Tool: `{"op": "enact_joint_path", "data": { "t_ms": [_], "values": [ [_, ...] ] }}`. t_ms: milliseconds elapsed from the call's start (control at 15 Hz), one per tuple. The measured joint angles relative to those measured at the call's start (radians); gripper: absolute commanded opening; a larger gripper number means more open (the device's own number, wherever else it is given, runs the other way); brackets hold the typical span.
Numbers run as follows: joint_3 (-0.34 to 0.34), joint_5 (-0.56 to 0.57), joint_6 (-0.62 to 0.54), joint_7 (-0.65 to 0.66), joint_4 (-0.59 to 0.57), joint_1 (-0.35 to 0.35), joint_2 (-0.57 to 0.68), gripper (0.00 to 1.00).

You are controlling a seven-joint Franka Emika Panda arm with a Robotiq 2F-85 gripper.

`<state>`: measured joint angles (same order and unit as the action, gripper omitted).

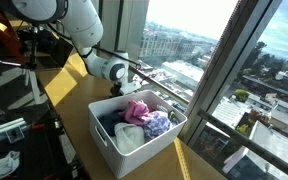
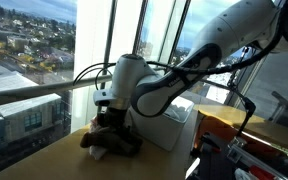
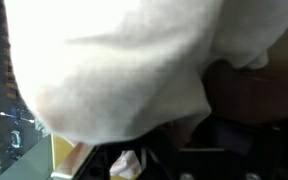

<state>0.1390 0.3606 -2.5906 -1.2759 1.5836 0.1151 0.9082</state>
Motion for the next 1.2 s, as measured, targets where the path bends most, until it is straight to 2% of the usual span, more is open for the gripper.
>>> {"op": "enact_joint_path", "data": {
  "t_ms": [133,467,1000,1200],
  "values": [
    [0.006,0.0,0.0,0.0,0.017,-0.011,-0.018,0.0],
    [0.015,0.0,-0.004,0.0,0.108,-0.017,-0.107,0.0],
    [0.056,-0.003,-0.018,-0.011,0.265,-0.038,-0.352,0.0],
    [0.071,-0.04,-0.039,-0.05,0.315,-0.06,-0.449,0.0]
  ]
}}
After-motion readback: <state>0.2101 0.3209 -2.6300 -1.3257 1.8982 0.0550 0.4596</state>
